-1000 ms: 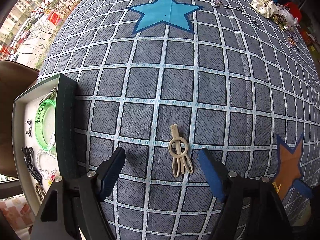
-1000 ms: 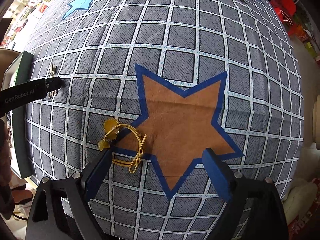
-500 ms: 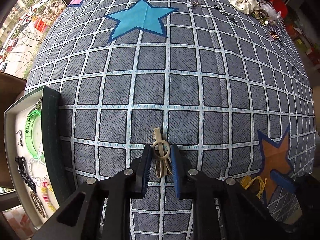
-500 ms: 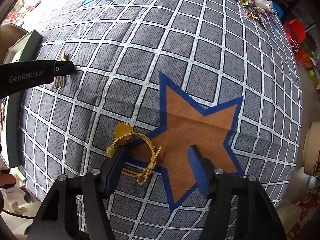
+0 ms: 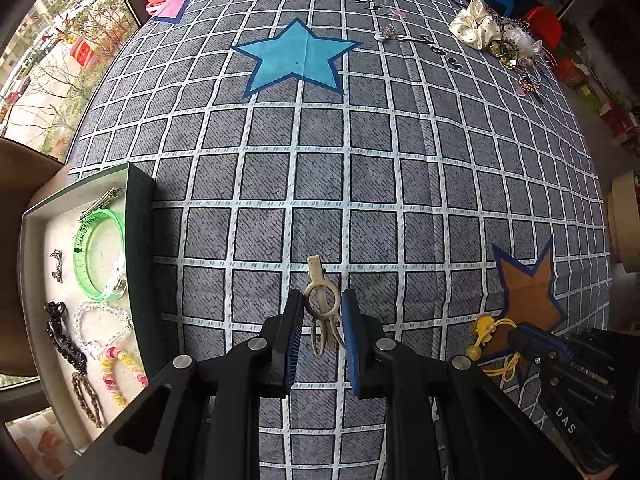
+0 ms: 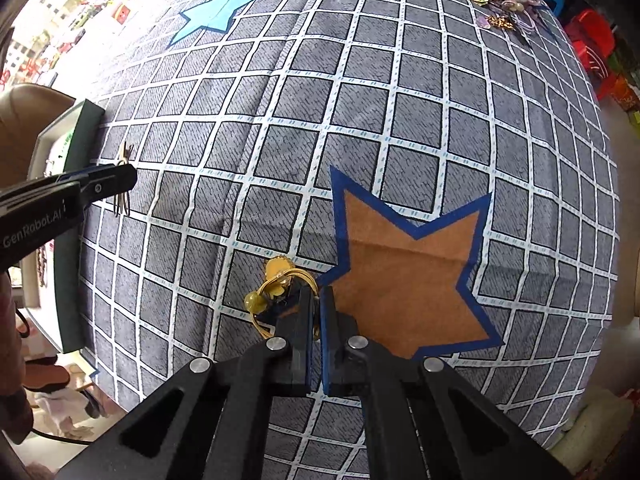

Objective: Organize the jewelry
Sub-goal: 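Grasp the cream claw clip with the left tool while the right tool grasps the yellow cord hair tie, then carry the claw clip and yellow hair tie into the white box and open both tools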

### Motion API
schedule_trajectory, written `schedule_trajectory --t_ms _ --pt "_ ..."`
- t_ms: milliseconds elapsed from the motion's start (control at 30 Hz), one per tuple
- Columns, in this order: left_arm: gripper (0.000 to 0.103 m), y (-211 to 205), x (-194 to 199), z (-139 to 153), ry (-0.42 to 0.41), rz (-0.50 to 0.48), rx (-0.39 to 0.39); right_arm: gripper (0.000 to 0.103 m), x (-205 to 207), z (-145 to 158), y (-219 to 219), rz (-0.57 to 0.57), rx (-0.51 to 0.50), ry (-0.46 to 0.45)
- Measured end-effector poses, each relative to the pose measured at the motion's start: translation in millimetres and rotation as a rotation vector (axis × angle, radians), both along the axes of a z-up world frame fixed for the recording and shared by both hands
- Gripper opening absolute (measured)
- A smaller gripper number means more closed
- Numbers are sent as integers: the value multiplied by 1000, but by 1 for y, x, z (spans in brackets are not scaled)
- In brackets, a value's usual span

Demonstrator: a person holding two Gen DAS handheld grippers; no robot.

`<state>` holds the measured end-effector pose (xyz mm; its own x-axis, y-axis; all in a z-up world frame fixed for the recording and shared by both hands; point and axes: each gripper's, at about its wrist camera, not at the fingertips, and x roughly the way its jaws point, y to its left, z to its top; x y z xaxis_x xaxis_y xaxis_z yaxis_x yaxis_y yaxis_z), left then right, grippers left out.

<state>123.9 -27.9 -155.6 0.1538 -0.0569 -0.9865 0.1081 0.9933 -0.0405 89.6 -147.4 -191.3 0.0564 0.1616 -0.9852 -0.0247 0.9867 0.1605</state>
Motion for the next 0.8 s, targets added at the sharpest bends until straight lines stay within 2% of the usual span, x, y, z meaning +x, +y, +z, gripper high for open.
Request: schedule_trajectory --t_ms 367,400,433,567,800 --pt "27 21 -31 23 -27 -12 -4 3 11 18 -24 -62 34 6" --pt "27 24 -33 24 -30 -10 -6 3 12 18 -41 -62 39 6" --pt "27 35 -41 29 -33 -9 -7 3 -1 25 -38 -64 40 5" --pt "27 54 -59 39 -46 6 -13 3 -8 38 -44 -56 40 -1" --pt "27 90 -58 38 -64 47 -18 3 1 50 -5 -12 39 -26"
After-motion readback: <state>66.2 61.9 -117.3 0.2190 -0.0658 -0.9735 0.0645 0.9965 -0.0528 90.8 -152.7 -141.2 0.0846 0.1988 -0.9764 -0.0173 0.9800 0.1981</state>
